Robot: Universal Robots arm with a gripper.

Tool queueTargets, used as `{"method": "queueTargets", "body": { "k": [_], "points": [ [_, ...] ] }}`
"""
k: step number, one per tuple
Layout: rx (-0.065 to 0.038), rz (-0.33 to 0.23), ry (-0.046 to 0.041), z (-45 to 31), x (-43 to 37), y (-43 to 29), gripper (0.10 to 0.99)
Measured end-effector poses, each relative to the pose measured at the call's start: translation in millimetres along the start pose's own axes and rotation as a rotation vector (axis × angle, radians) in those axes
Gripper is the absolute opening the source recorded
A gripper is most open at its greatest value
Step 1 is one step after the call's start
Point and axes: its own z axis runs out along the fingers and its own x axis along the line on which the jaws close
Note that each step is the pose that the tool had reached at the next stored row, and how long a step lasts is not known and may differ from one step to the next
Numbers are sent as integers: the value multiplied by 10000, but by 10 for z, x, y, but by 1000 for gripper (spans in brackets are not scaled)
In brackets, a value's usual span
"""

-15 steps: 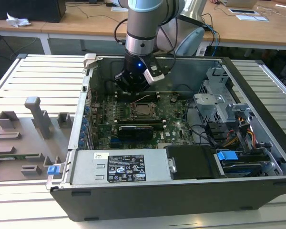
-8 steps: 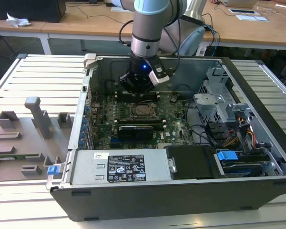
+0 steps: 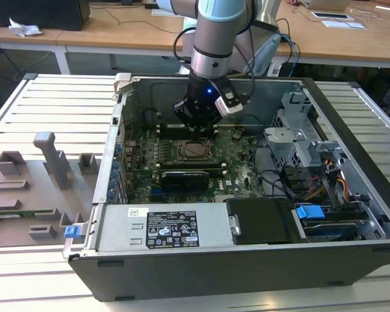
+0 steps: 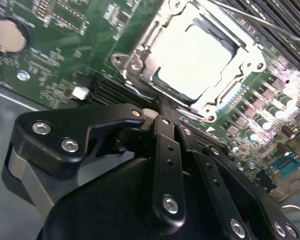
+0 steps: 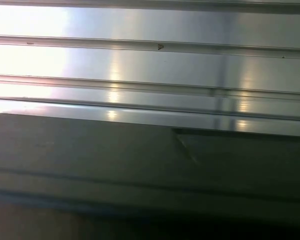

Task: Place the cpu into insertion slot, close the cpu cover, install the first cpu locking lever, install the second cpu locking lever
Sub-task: 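Install the first cpu locking lever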

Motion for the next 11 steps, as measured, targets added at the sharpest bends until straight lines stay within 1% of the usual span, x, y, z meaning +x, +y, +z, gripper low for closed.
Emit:
{"method": "queueTargets", "body": {
  "k": [4, 11],
  "points": [
    [-8, -2, 47, -2, -76, -9, 106],
    [-6, 0, 75, 9, -104, -46, 106]
  ]
}}
